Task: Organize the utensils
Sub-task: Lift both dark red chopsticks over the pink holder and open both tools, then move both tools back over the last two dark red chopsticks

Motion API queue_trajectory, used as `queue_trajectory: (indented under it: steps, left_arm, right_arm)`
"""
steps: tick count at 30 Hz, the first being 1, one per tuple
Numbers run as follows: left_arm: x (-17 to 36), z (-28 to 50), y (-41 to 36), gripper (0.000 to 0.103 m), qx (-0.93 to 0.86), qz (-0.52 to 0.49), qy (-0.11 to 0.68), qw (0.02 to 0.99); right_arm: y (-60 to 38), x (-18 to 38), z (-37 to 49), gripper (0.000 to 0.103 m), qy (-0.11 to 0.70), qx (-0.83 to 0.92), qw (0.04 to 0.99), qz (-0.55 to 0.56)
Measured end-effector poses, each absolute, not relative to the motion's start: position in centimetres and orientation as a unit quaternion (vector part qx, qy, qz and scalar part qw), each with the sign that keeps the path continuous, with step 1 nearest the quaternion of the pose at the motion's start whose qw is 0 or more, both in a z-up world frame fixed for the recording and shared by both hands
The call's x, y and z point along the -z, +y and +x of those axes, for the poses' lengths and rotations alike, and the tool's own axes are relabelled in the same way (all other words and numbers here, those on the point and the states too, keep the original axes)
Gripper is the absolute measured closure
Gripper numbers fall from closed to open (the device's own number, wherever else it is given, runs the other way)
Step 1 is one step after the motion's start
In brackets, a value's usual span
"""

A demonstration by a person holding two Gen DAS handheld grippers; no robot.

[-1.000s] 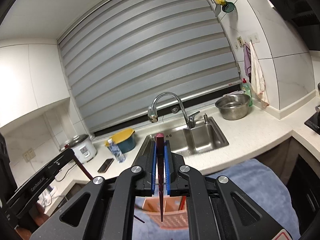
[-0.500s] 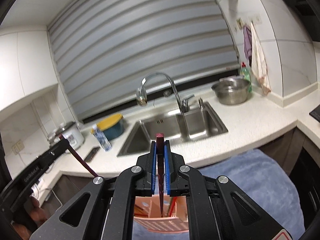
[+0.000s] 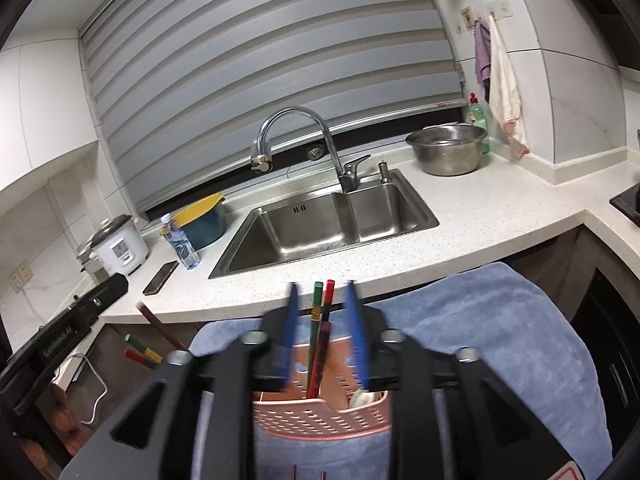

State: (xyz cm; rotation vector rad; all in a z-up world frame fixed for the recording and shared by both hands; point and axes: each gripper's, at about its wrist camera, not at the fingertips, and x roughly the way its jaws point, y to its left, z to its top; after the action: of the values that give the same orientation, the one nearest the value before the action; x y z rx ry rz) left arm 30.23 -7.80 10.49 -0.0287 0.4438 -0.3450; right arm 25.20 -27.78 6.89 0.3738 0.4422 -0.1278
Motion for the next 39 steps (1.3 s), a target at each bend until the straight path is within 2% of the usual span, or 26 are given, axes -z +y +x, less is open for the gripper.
queue_trajectory:
  steps: [4,10,20,39]
  left_arm:
    - [-10.7,28.2,-8.0,0.059,0.169,0.003,0.213,0.962]
    - [-11.0,25.1,-7.9,0.056,0.171,0.017,0.214,0.962]
    - [-11.0,20.3,-7.3,0.055,0.173,0.027,0.222,0.959]
    - [-7.9,14.3,-5.6,0.055,0.168,0.032,0.262,0.95]
  right_arm:
    - [-27.6,-7.1,23.2,0.064,0.211,0.066,0.957,0.185]
    - [-26.9,-7.2,20.3,0.064,0.214,0.065,0.959,0.176]
    - [-24.8,-7.4,14.8,0.063,0.214,0.054,0.963,0.158]
    - [-20.8,-4.5,6.7,0.063,0.25,0.053,0.961,0.105]
